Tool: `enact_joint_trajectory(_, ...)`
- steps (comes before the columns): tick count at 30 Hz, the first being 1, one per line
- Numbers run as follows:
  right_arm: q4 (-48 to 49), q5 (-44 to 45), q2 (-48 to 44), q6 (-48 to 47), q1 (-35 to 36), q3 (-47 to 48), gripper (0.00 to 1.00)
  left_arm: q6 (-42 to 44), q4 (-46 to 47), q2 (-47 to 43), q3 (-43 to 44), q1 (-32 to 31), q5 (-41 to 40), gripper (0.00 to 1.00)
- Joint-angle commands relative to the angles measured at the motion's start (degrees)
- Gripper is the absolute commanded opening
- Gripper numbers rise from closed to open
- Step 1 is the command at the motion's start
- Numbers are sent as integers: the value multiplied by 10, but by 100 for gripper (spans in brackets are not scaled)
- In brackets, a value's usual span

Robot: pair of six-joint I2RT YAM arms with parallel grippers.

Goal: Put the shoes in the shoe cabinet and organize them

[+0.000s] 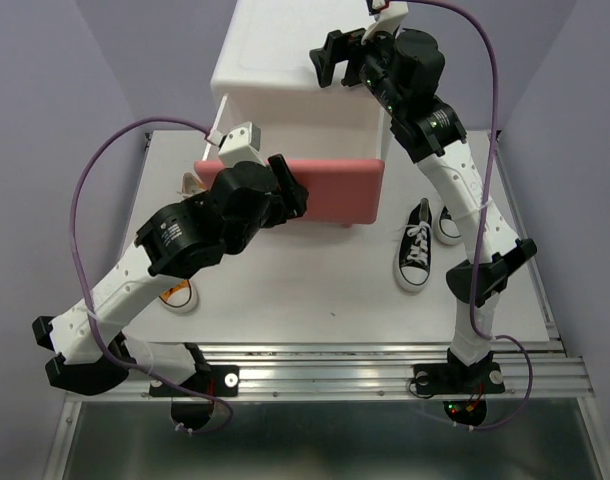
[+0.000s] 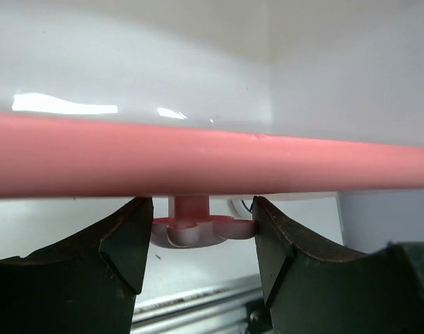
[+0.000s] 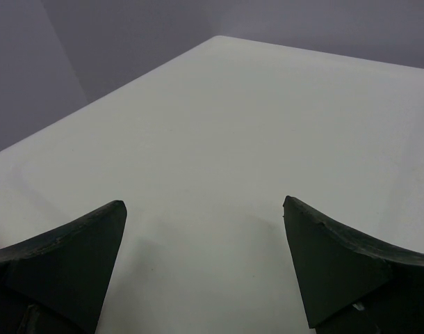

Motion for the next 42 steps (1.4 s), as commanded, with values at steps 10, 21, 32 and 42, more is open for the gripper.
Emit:
enact_joint_trajectory(10, -165, 29, 47, 51, -4, -70, 100, -357, -168, -34, -50, -201, 29, 0)
enact_joint_trajectory(21, -147, 25, 30, 51, -4, -119, 100, -352, -170, -99, -64, -217, 13, 0)
enact_joint_trajectory(32, -147, 23, 24, 47, -4, -131, 100, -365, -170, -133, -51, -200, -37, 0)
enact_joint_trajectory(42, -102, 0, -15, 71, -4, -111, 100, -224, -169, 22, 268, -198, -119, 0)
